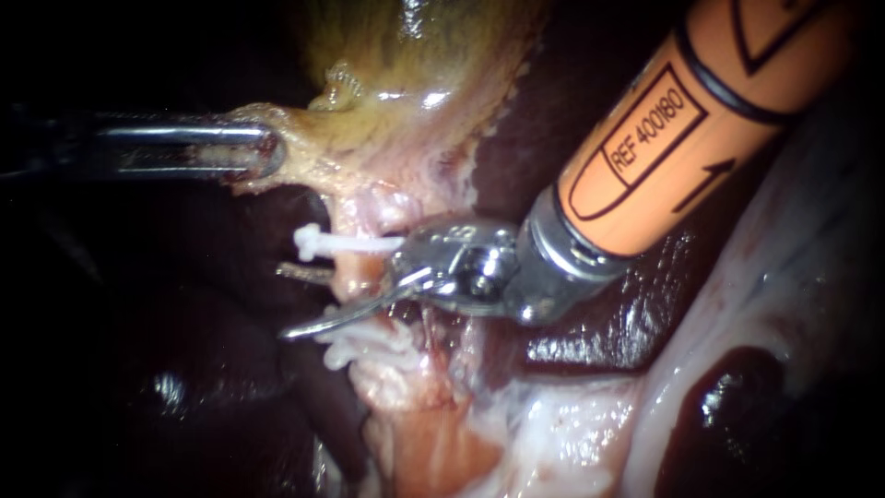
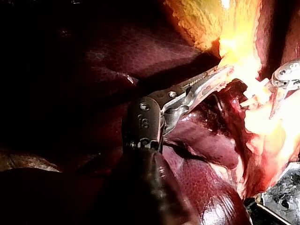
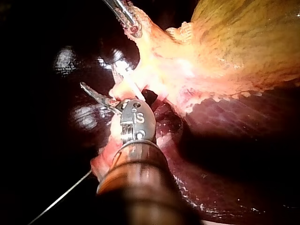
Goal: Go to the cutting position left tube
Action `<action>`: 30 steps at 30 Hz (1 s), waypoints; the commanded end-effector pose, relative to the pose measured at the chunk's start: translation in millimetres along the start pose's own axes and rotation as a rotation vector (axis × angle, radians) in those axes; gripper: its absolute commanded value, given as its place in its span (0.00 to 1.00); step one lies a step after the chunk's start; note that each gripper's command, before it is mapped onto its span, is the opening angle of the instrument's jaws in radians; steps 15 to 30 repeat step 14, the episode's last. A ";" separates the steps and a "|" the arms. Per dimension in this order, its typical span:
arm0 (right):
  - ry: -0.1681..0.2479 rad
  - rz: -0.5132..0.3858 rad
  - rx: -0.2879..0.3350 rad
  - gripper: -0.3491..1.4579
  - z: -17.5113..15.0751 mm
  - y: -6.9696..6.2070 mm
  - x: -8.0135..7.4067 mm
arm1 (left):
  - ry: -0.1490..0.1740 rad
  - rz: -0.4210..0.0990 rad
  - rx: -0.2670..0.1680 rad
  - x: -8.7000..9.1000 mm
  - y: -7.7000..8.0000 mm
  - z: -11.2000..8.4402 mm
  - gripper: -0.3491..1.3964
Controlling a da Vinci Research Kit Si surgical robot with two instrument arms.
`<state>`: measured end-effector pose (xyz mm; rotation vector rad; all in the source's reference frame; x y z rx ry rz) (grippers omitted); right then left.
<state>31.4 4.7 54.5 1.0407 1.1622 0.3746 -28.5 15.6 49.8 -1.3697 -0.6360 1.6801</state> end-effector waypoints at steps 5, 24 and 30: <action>0.004 0.000 -0.001 0.98 -0.2 0.1 0.0 | 0.000 0.000 0.000 0.0 0.0 0.0 0.00; 0.003 0.006 -0.002 0.98 -0.2 0.4 -0.1 | 0.000 0.000 0.000 0.0 0.0 0.1 0.00; 0.003 0.006 -0.002 0.98 -0.2 0.4 -0.1 | 0.000 0.000 0.000 0.0 0.0 0.1 0.00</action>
